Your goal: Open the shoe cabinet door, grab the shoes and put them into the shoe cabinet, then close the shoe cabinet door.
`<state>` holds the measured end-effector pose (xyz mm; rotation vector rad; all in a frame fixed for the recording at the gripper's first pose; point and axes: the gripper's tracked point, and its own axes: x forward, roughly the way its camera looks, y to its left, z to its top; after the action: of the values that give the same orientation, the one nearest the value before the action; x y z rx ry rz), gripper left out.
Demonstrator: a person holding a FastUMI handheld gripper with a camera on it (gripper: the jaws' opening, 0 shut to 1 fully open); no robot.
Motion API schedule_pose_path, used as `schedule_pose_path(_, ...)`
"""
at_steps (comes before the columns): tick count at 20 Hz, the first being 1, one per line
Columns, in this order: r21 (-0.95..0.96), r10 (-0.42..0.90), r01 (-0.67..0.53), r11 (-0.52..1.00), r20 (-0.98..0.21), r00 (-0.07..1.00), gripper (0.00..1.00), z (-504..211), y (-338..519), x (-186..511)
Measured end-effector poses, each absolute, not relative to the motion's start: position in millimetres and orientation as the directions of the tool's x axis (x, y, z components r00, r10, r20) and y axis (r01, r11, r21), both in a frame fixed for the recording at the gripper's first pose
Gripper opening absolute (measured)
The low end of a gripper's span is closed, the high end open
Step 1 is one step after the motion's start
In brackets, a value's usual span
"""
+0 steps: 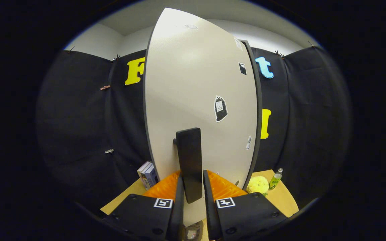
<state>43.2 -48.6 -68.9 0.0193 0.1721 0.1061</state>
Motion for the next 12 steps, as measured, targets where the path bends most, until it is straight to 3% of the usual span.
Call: schedule_pose_path(12, 0.052, 0.020, -0.013, 0.999, -0.153, 0.988, 0.32, -64.5, -124.6, 5.5)
